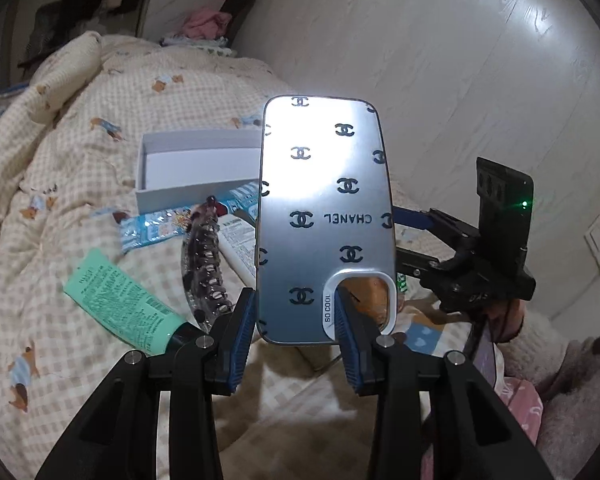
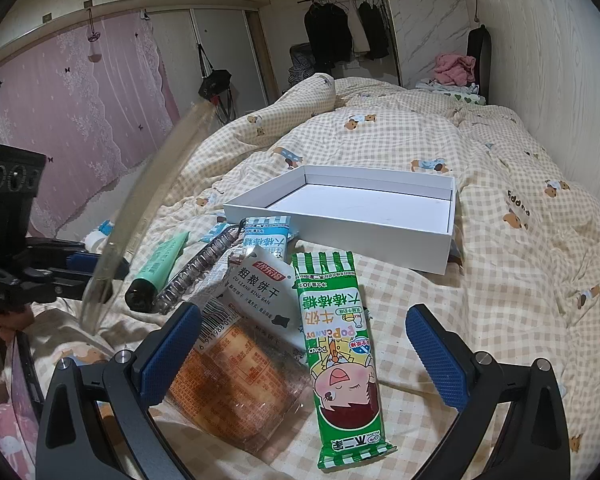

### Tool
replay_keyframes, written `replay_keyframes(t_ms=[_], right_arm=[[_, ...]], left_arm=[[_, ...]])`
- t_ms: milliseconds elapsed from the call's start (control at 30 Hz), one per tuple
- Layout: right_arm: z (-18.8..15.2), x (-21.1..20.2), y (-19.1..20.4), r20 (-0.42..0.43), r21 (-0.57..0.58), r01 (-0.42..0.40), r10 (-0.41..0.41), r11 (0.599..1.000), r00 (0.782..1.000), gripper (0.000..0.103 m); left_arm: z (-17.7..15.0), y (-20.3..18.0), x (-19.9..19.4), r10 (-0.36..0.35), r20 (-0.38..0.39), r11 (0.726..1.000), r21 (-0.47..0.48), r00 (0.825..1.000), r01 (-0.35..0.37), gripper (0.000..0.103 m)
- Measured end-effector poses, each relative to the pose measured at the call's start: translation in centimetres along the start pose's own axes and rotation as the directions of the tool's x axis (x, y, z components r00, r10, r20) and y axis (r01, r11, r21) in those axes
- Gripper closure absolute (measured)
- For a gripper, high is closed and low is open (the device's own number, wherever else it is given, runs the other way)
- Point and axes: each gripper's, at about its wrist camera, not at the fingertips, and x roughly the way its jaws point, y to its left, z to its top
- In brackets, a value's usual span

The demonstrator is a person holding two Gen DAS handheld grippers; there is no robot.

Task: Organize objects
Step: 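Hold the phone case up with the left gripper while the right gripper approaches the wrapped bread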

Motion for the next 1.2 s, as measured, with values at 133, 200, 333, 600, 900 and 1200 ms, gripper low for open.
replay_keyframes(t_ms=[133,200,333,600,900,1200], right_arm=[[0.0,0.0,0.0,0.000,0.001,0.000,0.000,1.000,1.000,0.000],[0.0,0.0,0.0,0.000,0.001,-0.001,0.001,1.000,1.000,0.000],[0.0,0.0,0.0,-0.001,0.001,-0.001,0.001,1.000,1.000,0.000],[0.0,0.0,0.0,0.000,0.001,-0.001,0.001,1.000,1.000,0.000],[0.0,0.0,0.0,-0.001,0.002,-0.002,0.002,1.000,1.000,0.000],[0.0,0.0,0.0,-0.001,0.002,-0.002,0.002,1.000,1.000,0.000]], left_arm=[[-0.1,1.3,-0.4,-0.041,0.014,0.993,-0.109,0.999,0.042,0.061],[-0.4,1.2,-0.6,-0.062,0.018,0.991,-0.119,0.998,0.063,0.061],[-0.9,-0.1,-1.1,-0.086,0.061,0.992,-0.089,0.994,0.091,0.061],[-1.4,0.9,-0.8,-0.127,0.087,0.981,-0.135,0.988,0.138,0.061],[-1.6,1.5,-2.0,-0.117,0.180,0.978,-0.148,0.977,0.144,0.061],[-1.8,1.6,-2.8,-0.100,0.233,0.982,-0.135,0.967,0.134,0.061]])
